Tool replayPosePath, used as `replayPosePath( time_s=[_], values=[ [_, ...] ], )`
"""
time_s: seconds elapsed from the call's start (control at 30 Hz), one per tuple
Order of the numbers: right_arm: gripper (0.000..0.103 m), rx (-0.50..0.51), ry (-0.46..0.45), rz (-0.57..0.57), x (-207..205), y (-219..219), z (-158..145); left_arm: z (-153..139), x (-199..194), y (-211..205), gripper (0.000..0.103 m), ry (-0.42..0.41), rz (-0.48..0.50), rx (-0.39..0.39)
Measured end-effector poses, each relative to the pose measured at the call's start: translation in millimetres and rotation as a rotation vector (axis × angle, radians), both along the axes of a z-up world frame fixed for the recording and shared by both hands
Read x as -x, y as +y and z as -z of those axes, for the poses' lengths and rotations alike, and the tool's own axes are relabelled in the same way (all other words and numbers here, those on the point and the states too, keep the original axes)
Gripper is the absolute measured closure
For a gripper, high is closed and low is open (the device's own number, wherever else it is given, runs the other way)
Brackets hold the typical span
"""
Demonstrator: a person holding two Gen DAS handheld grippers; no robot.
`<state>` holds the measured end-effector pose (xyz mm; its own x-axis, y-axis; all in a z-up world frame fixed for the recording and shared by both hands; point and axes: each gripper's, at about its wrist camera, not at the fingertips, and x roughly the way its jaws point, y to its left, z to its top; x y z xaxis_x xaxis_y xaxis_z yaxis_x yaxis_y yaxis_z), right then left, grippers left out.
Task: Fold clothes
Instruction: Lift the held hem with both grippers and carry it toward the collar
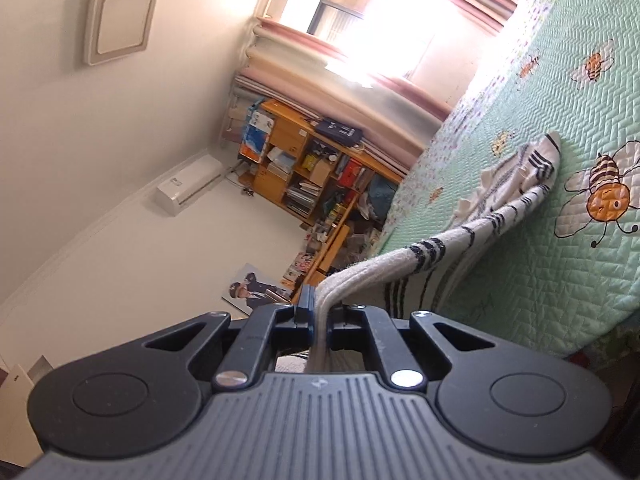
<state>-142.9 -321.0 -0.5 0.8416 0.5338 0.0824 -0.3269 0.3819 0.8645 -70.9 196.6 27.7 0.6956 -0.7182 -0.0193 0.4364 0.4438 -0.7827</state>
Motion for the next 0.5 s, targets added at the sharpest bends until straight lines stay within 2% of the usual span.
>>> replayPosePath(
  time_s=[0.07,0.17,0.3,0.5],
  values=[
    [0.097,-0.051,0.026,0.021,-5,-8,3,1,-2,1,0.097,0.018,0.004,0.026],
    [0.096,-0.115,0.091,0.035,-26,-15,13,20,-23,4,0.097,0.11,-0.032,0.062],
    [0.096,-0.119,0.174,0.054,-64,-14,23,39,-66,5,0.097,0.202,-0.092,0.054],
    [0.096,-0.143,0.224,0.064,-129,-20,24,28,-147,-6,0.097,0.253,-0.128,0.031]
  ],
)
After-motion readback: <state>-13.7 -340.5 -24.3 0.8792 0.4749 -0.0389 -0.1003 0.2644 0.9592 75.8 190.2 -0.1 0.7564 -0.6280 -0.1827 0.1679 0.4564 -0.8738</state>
